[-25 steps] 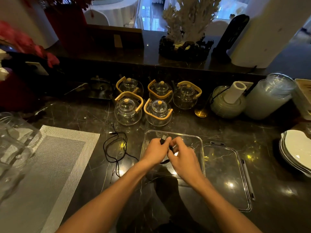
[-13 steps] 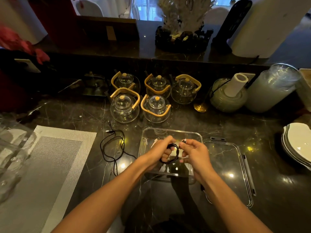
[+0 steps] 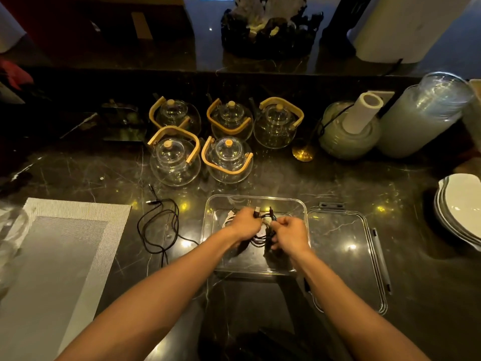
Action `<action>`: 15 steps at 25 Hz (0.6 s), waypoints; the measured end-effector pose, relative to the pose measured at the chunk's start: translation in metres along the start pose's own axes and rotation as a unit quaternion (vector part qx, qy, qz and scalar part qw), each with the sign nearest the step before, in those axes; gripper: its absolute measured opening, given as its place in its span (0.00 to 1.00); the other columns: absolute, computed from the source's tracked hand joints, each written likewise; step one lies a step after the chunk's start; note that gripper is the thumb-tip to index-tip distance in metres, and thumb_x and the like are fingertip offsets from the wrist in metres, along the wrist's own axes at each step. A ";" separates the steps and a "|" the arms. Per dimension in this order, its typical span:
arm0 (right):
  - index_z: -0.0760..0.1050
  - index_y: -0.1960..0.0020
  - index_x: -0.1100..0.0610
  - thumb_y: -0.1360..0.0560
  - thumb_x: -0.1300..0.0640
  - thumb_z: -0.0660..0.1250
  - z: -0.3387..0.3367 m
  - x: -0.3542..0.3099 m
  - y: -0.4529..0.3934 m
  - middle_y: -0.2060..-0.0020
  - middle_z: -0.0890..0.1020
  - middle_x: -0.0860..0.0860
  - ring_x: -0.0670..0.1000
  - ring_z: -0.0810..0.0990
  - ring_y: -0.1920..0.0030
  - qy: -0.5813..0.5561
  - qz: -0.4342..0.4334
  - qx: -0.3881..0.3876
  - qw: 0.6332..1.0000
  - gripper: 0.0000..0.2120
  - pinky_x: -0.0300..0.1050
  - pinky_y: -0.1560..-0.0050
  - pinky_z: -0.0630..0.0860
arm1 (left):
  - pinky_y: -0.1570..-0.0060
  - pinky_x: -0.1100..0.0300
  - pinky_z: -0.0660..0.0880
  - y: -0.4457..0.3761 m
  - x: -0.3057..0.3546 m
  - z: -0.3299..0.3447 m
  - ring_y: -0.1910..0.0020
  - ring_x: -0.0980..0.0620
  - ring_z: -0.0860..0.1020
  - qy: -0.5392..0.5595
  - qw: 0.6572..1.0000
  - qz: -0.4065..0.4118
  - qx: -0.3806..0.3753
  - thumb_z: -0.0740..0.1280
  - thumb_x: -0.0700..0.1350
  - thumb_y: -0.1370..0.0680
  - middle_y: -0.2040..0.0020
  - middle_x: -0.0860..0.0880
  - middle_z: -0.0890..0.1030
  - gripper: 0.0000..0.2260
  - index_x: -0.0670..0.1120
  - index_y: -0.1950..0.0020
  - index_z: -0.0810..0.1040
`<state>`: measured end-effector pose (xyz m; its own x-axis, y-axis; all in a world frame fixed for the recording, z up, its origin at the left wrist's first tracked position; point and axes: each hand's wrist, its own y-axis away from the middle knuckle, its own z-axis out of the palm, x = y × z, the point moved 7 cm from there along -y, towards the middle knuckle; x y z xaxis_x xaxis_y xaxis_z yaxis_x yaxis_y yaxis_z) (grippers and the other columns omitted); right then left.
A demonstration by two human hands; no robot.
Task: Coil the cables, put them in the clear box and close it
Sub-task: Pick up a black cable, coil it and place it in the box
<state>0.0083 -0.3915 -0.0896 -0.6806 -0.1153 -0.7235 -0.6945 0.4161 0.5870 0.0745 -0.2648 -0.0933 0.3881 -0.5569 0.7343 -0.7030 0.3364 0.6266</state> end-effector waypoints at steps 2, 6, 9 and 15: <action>0.76 0.50 0.59 0.18 0.61 0.64 0.004 0.003 -0.006 0.66 0.81 0.55 0.49 0.78 0.76 -0.016 0.026 0.017 0.999 0.03 0.46 0.73 0.79 | 0.53 0.53 0.76 -0.002 0.002 -0.005 0.57 0.47 0.78 -0.061 0.997 0.016 0.039 0.64 0.34 0.25 0.58 0.45 0.81 0.09 0.43 0.52 0.82; 0.74 0.48 0.60 0.19 0.63 0.65 0.006 0.014 -0.018 0.59 0.81 0.56 0.51 0.82 0.69 -0.034 0.057 0.051 0.996 0.01 0.53 0.63 0.86 | 0.58 0.54 0.74 -0.004 0.007 -0.007 0.55 0.42 0.81 -0.156 0.982 0.052 0.098 0.66 0.36 0.24 0.60 0.45 0.81 0.06 0.45 0.57 0.80; 0.72 0.53 0.59 0.20 0.65 0.65 0.007 0.018 -0.018 0.58 0.80 0.57 0.53 0.83 0.67 -0.041 0.064 0.055 0.996 0.04 0.56 0.61 0.86 | 0.58 0.50 0.79 0.001 0.009 -0.002 0.55 0.42 0.82 -0.229 0.960 0.076 0.141 0.65 0.37 0.24 0.57 0.44 0.83 0.04 0.43 0.56 0.79; 0.72 0.57 0.50 0.25 0.60 0.66 0.009 0.023 -0.017 0.57 0.83 0.55 0.58 0.86 0.59 0.029 0.027 0.092 0.995 0.07 0.61 0.59 0.85 | 0.43 0.47 0.75 0.015 0.018 0.009 0.41 0.41 0.74 -0.350 0.910 0.144 0.171 0.66 0.36 0.22 0.41 0.40 0.75 0.10 0.40 0.41 0.78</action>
<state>0.0061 -0.3927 -0.1198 -0.7326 -0.1380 -0.6666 -0.6050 0.5807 0.5447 0.0654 -0.2768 -0.0731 -0.2330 -0.8701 0.4343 -0.9058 0.3568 0.2287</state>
